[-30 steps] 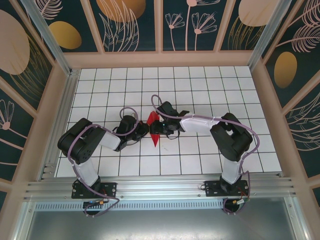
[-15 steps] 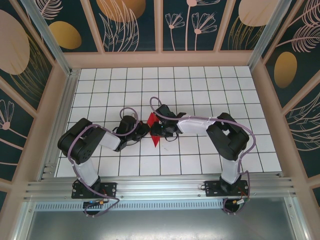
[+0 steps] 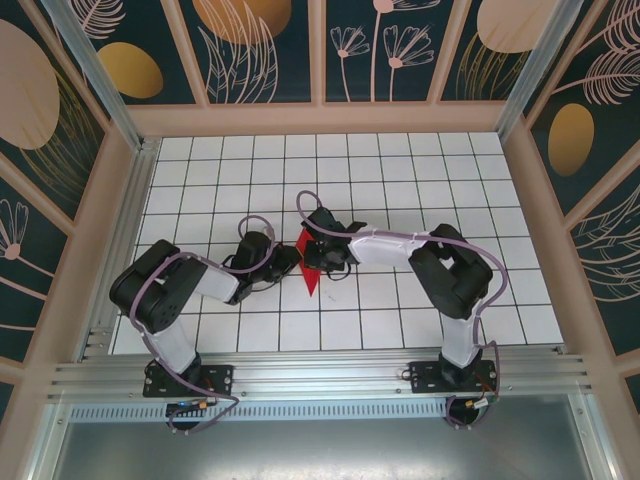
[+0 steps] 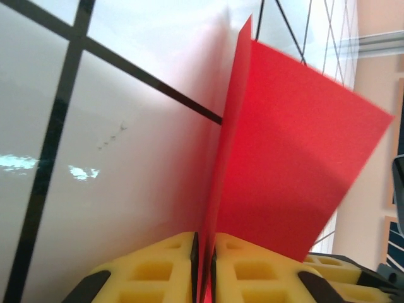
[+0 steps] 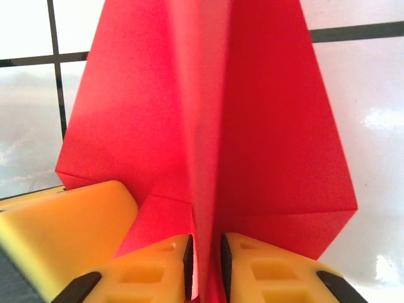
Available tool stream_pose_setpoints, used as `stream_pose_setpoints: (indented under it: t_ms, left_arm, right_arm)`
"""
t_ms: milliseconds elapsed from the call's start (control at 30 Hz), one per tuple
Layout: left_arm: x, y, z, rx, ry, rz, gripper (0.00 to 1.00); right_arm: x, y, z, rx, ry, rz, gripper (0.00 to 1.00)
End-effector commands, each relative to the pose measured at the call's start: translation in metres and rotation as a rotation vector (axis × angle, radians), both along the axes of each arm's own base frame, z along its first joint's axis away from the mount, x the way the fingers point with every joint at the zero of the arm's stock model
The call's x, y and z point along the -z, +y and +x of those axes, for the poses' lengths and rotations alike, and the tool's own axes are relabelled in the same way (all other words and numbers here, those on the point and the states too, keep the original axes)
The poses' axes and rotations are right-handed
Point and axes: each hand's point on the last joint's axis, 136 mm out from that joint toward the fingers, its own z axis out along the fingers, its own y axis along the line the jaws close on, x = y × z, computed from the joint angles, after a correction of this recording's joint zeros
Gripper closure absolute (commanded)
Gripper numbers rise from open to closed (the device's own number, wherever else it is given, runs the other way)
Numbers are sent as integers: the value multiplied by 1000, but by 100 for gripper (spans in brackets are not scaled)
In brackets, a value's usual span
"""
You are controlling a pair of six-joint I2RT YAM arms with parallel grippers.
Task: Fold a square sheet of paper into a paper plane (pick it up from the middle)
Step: Move the paper plane to the center of the table.
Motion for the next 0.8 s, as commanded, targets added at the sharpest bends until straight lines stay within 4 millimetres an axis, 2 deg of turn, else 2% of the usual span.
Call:
stream_pose_setpoints:
  t_ms: [0,200,400,567,767]
  left_arm:
    - [-16,-2,-3,5,-17,-26,81]
    - [-21,17,2,-51,-24,8,76]
    - [-19,57,7,-142,-12,75,69]
    - [-16,90,7,-216,0,114,65]
    - [-15,115,7,-260,0,162,65]
  right_arm:
    - [1,0,0,16,-2,-50,79]
    - [1,3,-3,8,-6,-90,80]
    - [2,2,-1,8,-38,-182,81]
    - [4,-2,1,10,-71,-287,87]
    - [-1,-8,3,-1,-123,-415,89]
